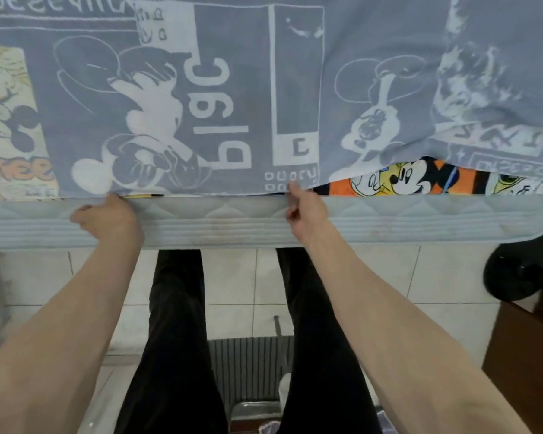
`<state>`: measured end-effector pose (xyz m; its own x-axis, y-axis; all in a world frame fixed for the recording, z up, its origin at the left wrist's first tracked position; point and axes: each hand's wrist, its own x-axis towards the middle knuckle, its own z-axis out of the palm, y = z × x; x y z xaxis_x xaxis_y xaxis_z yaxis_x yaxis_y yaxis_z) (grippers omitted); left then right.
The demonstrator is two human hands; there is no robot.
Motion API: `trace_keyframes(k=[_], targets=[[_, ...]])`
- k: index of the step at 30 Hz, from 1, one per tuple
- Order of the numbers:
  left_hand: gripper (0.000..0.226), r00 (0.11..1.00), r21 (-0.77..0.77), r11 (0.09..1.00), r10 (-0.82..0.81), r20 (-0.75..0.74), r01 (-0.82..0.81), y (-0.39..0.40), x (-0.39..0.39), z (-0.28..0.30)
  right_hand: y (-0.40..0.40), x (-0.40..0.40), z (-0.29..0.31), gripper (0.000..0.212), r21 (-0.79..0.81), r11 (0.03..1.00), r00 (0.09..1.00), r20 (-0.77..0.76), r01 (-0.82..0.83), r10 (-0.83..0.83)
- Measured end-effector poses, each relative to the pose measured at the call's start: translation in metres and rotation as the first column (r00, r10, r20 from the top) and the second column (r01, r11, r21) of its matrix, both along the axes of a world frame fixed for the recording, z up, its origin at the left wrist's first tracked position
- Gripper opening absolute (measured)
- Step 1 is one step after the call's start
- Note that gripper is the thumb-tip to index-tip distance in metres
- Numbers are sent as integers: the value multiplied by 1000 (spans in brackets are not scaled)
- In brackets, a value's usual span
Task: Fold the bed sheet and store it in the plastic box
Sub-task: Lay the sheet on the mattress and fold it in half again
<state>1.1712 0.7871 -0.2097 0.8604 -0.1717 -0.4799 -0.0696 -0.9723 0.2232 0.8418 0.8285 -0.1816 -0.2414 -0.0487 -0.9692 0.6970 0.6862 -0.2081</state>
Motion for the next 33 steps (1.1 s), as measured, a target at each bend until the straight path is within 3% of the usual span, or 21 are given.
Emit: trace_keyframes(k=[2,5,8,12,15,17,22,28,33], targets=[[59,999,-87,996,-30,-25,28,15,-63,12,-1,-17,5,24,-45,999,997,77,29,-25],[42,961,-145,988,8,-275,-50,40,-177,27,-15,-57,8,22,-91,983,984,95,158,-150],[35,829,-121,981,62,-555,-155,46,-268,36,-18,-92,3,20,-27,974,974,31,225,-224],[36,689,11,964,197,-698,-264,31,-334,45,10,-111,-1,6,9,994,994,26,109,-109],[22,639,25,933,265,-722,-358,30,-351,43,18,-124,-1,7,-29,998,997,64,54,-52],[15,641,23,919,291,-710,-393,32,-353,39,13,-137,-1,8,-75,991,991,89,108,-101],[16,689,20,937,270,-673,-348,32,-350,32,2,-191,-6,19,-159,919,932,41,362,-360],[14,766,-8,948,252,-592,-318,33,-360,27,27,-221,-2,21,4,972,963,-134,235,-233],[17,811,-20,962,218,-543,-272,30,-366,28,5,-241,4,14,-61,937,929,-121,345,-350]])
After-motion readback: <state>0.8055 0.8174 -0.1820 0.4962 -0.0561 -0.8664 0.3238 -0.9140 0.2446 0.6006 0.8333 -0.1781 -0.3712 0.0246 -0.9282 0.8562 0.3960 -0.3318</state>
